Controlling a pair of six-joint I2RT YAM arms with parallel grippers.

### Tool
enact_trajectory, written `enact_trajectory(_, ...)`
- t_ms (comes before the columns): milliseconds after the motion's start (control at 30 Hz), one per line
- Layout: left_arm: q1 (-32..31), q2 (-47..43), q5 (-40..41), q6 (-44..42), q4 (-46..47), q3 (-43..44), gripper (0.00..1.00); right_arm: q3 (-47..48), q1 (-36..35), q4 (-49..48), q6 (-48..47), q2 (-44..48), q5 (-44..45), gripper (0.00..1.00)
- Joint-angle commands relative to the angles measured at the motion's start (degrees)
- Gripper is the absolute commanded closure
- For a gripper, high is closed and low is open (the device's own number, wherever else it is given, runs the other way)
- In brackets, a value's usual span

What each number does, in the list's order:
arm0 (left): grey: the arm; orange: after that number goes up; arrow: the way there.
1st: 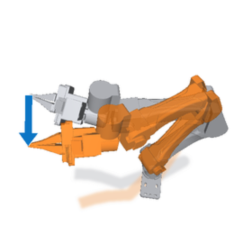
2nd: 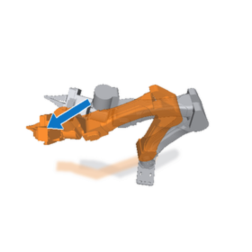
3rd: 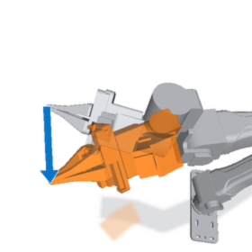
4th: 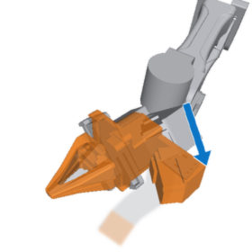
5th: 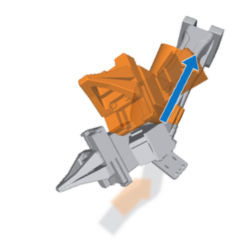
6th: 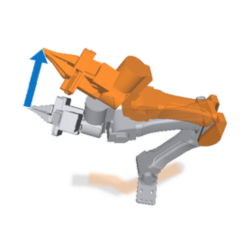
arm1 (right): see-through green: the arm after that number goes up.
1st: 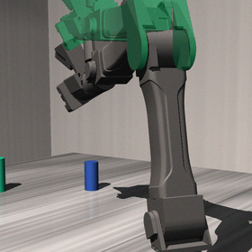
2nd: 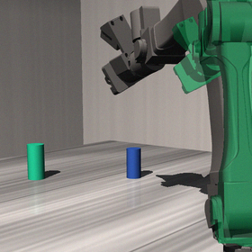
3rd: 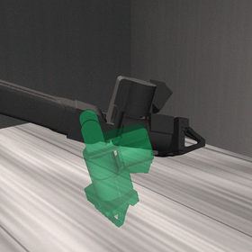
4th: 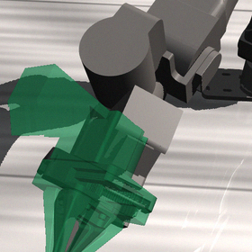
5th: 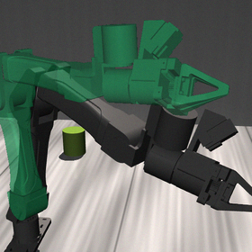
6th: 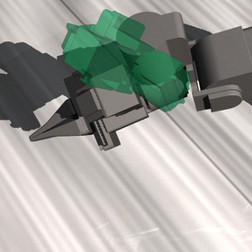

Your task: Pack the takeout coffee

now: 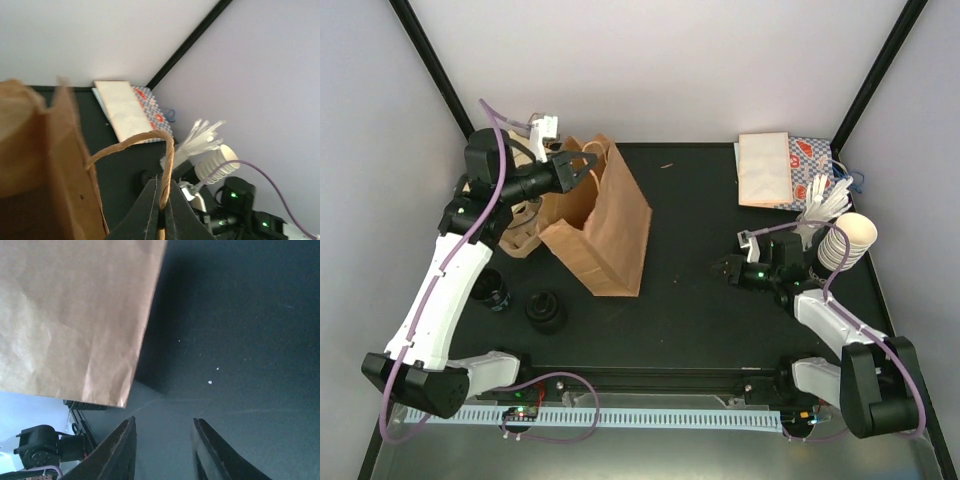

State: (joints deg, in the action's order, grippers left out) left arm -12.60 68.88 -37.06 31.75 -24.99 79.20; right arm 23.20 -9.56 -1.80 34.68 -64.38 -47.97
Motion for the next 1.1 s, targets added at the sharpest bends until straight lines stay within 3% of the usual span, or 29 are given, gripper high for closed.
enact_trajectory(0, -3.3, -1.5, 2.1, -0.9, 0.0, 5.9, 0.99, 3.8, 0.3, 2.2, -1.7, -1.9, 1.6, 0.64)
enact_trajectory(200, -6.9, -0.8, 3.2, -1.4, -1.2, 9.3, 0.98, 5.7, 0.2, 6.2, -3.6, 0.2, 5.6, 0.42)
enact_trajectory(267, -8.6, -0.5, 4.3, -1.9, -1.4, 9.6, 0.98, 6.3, 0.2, 6.9, -4.2, 0.6, 6.1, 0.4)
enact_trajectory(633, -17.6, 2.9, 12.2, -4.3, -4.6, 11.2, 0.98, 9.8, -1.0, 9.5, -8.4, -7.0, 5.9, 0.41)
enact_trajectory(1067, -22.5, 7.2, 13.6, -4.0, -4.3, 13.2, 0.98, 12.2, -10.1, 8.9, -9.1, -15.8, 11.6, 0.47)
